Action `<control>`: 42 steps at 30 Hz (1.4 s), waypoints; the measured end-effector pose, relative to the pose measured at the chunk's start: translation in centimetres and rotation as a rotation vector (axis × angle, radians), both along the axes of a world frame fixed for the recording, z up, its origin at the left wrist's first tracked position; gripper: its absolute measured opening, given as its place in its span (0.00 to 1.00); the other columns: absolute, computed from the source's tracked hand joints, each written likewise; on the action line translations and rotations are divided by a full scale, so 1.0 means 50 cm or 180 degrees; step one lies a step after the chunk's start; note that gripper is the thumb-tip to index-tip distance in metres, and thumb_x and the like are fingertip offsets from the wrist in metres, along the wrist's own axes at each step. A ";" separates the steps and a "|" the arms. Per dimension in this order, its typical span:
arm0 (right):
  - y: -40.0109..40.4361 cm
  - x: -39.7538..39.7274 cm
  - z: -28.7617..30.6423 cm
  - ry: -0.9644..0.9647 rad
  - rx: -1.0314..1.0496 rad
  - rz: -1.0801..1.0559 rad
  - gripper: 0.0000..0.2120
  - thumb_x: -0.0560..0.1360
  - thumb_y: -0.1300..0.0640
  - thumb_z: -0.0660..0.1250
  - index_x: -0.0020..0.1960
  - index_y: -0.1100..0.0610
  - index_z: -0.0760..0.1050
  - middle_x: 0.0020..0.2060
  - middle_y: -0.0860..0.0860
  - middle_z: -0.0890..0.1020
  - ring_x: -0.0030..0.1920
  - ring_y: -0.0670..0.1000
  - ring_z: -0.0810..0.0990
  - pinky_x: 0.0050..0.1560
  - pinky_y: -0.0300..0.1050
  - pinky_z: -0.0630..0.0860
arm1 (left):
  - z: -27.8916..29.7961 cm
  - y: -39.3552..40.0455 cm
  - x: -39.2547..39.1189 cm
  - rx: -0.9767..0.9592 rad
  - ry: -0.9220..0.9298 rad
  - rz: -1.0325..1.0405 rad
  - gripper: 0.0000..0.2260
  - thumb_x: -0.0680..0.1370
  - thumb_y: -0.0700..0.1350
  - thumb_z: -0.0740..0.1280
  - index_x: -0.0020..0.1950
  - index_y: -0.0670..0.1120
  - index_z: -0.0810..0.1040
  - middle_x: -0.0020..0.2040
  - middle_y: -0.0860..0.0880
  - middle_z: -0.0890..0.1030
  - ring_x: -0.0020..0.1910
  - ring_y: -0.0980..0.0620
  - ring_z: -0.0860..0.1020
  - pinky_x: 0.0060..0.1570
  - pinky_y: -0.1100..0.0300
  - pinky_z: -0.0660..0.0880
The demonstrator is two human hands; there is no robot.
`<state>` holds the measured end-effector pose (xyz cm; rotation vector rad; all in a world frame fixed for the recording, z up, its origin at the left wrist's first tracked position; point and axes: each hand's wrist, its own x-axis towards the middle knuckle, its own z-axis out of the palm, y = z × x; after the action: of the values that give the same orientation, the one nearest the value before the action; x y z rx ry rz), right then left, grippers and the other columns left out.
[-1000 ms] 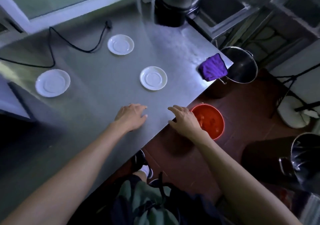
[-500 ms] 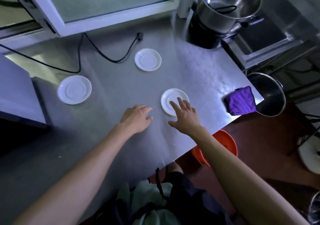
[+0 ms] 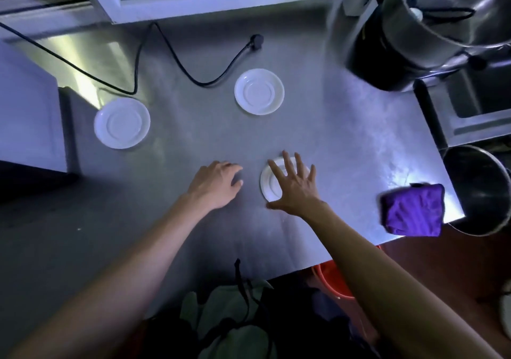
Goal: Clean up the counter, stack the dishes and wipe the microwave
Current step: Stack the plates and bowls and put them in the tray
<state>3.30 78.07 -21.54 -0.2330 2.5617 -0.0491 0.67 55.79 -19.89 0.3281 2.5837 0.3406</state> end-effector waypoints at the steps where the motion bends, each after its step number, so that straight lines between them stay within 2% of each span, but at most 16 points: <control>1: 0.005 -0.006 -0.004 0.0000 -0.0047 0.0013 0.58 0.63 0.27 0.71 0.80 0.42 0.40 0.80 0.52 0.39 0.79 0.62 0.37 0.73 0.72 0.48 | -0.003 0.008 -0.006 -0.0001 -0.0017 0.0040 0.19 0.80 0.55 0.62 0.70 0.52 0.73 0.68 0.51 0.77 0.66 0.46 0.74 0.63 0.49 0.72; 7: 0.039 -0.047 -0.014 0.0123 -0.0210 0.0116 0.55 0.62 0.29 0.72 0.79 0.42 0.46 0.79 0.53 0.46 0.78 0.62 0.44 0.70 0.68 0.59 | -0.004 0.063 -0.050 0.0170 -0.0056 0.0266 0.20 0.80 0.54 0.63 0.71 0.52 0.73 0.67 0.50 0.77 0.65 0.45 0.75 0.62 0.48 0.73; 15: 0.109 -0.175 -0.013 0.0416 -0.0351 -0.0256 0.53 0.59 0.32 0.74 0.78 0.43 0.53 0.77 0.52 0.53 0.76 0.61 0.52 0.64 0.63 0.64 | 0.011 0.106 -0.162 0.0160 0.0115 0.0423 0.20 0.81 0.53 0.62 0.73 0.51 0.71 0.69 0.51 0.75 0.66 0.45 0.73 0.61 0.48 0.72; 21: 0.138 -0.277 -0.020 0.0518 -0.0386 -0.0474 0.54 0.58 0.31 0.72 0.78 0.43 0.52 0.77 0.52 0.53 0.75 0.61 0.53 0.63 0.63 0.64 | 0.009 0.148 -0.265 0.0097 0.0359 0.0294 0.23 0.80 0.52 0.64 0.74 0.51 0.67 0.74 0.51 0.68 0.71 0.45 0.66 0.61 0.45 0.71; 27: 0.152 -0.354 -0.036 0.0641 -0.0516 -0.0539 0.54 0.58 0.30 0.72 0.78 0.42 0.52 0.77 0.52 0.53 0.75 0.61 0.53 0.63 0.64 0.65 | -0.016 0.181 -0.372 -0.0271 0.0463 0.0067 0.30 0.76 0.54 0.68 0.75 0.52 0.62 0.77 0.49 0.59 0.76 0.44 0.56 0.60 0.43 0.71; 32: 0.157 -0.401 -0.054 0.0709 -0.0595 -0.0610 0.53 0.59 0.29 0.72 0.77 0.42 0.54 0.77 0.52 0.53 0.75 0.62 0.54 0.64 0.65 0.64 | -0.048 0.192 -0.438 -0.0362 0.0364 0.0169 0.37 0.72 0.58 0.70 0.76 0.54 0.58 0.79 0.48 0.54 0.77 0.43 0.51 0.66 0.39 0.66; 37: 0.165 -0.427 -0.071 0.0763 -0.0596 -0.0642 0.50 0.60 0.26 0.68 0.76 0.42 0.55 0.77 0.52 0.55 0.75 0.62 0.54 0.64 0.67 0.63 | -0.074 0.210 -0.462 -0.0414 0.0112 0.0053 0.47 0.66 0.64 0.72 0.78 0.58 0.50 0.81 0.47 0.45 0.79 0.41 0.43 0.69 0.33 0.55; 39: 0.171 -0.431 -0.074 0.0760 -0.0575 -0.0646 0.51 0.60 0.26 0.68 0.77 0.42 0.55 0.77 0.52 0.54 0.76 0.62 0.54 0.65 0.67 0.62 | -0.081 0.214 -0.465 -0.0458 0.0104 -0.0014 0.51 0.64 0.66 0.73 0.78 0.58 0.49 0.81 0.47 0.44 0.79 0.41 0.42 0.69 0.31 0.54; 42: 0.179 -0.430 -0.072 0.0739 -0.0557 -0.0658 0.51 0.60 0.27 0.70 0.77 0.43 0.55 0.78 0.52 0.54 0.76 0.62 0.53 0.65 0.67 0.62 | -0.082 0.216 -0.464 -0.0436 0.0193 0.0033 0.51 0.61 0.67 0.73 0.78 0.59 0.51 0.80 0.48 0.48 0.78 0.40 0.46 0.68 0.31 0.57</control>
<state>-18.20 86.99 -25.16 -0.0394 2.8064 -0.3437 -22.52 66.57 -23.97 0.2802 2.6525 0.1581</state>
